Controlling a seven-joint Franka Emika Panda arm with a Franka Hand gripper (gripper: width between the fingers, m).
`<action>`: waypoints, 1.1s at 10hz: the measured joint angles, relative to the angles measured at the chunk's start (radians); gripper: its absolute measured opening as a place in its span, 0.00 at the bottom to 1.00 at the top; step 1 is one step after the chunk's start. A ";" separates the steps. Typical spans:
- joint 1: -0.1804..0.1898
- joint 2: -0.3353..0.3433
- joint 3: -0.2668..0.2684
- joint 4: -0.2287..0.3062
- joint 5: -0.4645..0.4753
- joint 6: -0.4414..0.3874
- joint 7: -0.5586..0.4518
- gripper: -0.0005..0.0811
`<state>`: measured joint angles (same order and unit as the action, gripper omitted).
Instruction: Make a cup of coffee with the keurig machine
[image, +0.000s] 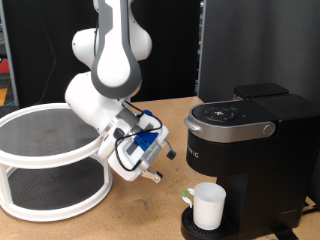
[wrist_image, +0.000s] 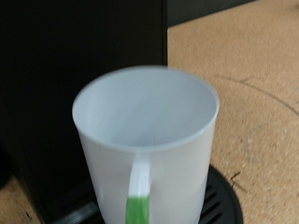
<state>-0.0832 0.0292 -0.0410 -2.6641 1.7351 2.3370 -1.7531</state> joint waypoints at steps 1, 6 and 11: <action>-0.009 -0.035 -0.010 -0.008 -0.039 -0.021 0.044 0.99; -0.037 -0.207 -0.050 -0.029 -0.186 -0.135 0.275 0.99; -0.037 -0.256 -0.053 -0.022 -0.186 -0.208 0.307 0.99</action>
<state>-0.1197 -0.2267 -0.0938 -2.6856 1.5493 2.1288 -1.4459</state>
